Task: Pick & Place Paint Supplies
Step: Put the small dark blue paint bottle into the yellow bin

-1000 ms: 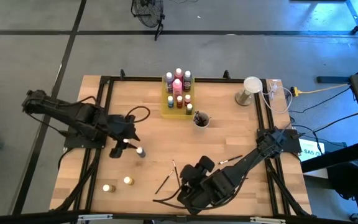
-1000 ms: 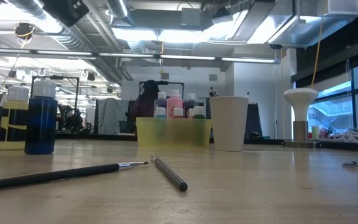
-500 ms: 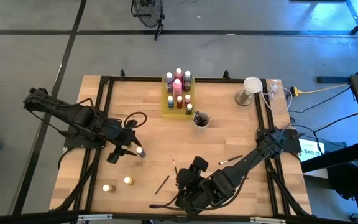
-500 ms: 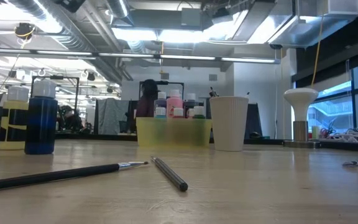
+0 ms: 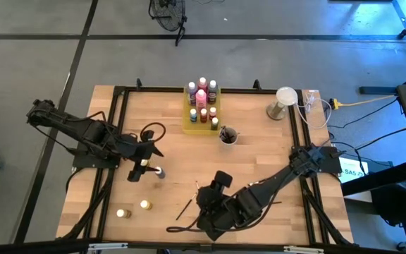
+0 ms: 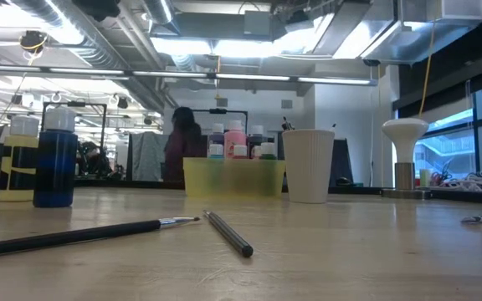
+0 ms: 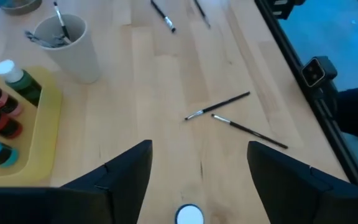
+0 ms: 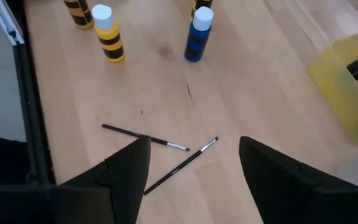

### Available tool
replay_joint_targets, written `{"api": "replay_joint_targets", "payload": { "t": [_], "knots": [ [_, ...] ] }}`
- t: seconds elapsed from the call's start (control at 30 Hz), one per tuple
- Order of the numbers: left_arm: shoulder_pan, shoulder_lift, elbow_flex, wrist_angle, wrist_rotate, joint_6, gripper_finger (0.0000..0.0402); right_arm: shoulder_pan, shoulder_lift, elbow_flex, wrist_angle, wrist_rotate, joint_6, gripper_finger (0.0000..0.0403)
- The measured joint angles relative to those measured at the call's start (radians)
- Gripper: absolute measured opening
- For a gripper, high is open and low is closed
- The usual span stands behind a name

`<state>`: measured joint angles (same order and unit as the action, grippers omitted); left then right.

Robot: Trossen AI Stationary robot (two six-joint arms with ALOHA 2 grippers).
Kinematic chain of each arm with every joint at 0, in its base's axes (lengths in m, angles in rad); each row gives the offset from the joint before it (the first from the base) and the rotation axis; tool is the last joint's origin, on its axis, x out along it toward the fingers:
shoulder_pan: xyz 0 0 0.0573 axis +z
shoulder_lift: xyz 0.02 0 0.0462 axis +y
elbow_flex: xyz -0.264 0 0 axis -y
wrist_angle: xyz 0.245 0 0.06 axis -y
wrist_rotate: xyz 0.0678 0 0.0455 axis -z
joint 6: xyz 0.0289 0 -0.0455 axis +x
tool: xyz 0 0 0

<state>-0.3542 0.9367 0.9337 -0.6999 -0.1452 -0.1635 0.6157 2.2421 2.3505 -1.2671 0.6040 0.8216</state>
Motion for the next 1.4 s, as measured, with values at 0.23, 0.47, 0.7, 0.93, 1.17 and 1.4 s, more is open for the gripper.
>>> {"api": "replay_joint_targets", "payload": {
  "t": [0.23, 0.47, 0.7, 0.93, 1.17, 1.4],
  "knots": [
    [-0.001, 0.002, 0.000, -0.023, 0.003, -0.030, 0.0260, -0.014, 0.000, 0.000, -0.011, -0.013, -0.075, 0.0250],
    [-0.033, 0.018, -0.001, -0.151, 0.012, -0.044, 0.0258, -0.022, 0.000, 0.000, -0.016, -0.014, -0.131, 0.0250],
    [-0.045, 0.080, -0.001, -0.183, 0.002, -0.104, 0.0259, -0.022, 0.000, 0.000, -0.014, -0.035, -0.124, 0.0250],
    [-0.042, 0.207, -0.035, -0.200, -0.047, -0.081, 0.0255, -0.022, 0.000, 0.000, -0.007, -0.039, -0.082, 0.0250],
    [-0.043, 0.291, -0.035, -0.190, -0.032, -0.072, 0.0255, -0.022, 0.000, 0.000, -0.006, -0.039, -0.077, 0.0250],
    [-0.043, 0.347, -0.035, -0.183, -0.023, -0.058, 0.0254, -0.022, 0.000, 0.000, -0.005, -0.039, -0.070, 0.0250]
  ]
}}
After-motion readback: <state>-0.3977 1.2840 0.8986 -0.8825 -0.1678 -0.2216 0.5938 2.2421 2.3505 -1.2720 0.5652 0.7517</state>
